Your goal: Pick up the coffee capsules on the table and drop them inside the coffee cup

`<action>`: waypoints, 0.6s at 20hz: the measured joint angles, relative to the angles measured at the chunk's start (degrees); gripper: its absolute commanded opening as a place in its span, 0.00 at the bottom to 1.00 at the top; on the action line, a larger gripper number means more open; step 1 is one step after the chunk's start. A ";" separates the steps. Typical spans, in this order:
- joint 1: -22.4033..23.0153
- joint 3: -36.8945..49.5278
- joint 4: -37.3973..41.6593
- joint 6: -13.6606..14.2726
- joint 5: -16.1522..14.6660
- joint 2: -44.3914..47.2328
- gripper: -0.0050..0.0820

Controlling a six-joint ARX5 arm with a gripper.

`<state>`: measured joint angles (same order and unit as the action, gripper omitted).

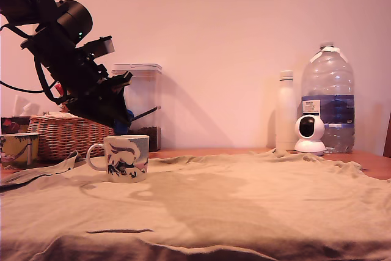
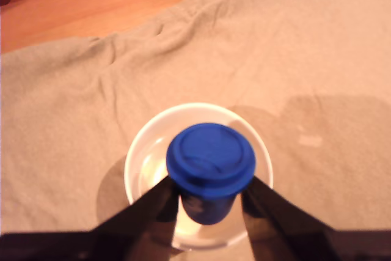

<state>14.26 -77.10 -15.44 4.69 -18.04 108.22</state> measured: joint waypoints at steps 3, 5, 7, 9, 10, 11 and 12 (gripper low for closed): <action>0.00 0.00 -1.14 -0.02 0.59 0.00 0.89; 0.02 0.00 -1.79 -0.02 0.59 0.00 0.89; 0.02 0.00 -2.01 -0.02 0.61 0.00 0.89; 0.02 -0.31 -3.58 0.00 0.61 0.00 0.87; 0.02 -0.68 -4.61 0.02 0.61 0.00 0.82; 0.02 -1.20 -5.29 0.04 0.59 -0.02 0.73; 0.02 -1.79 -5.62 0.04 0.59 -0.07 0.61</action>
<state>14.28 -78.89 -21.06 4.73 -17.45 108.16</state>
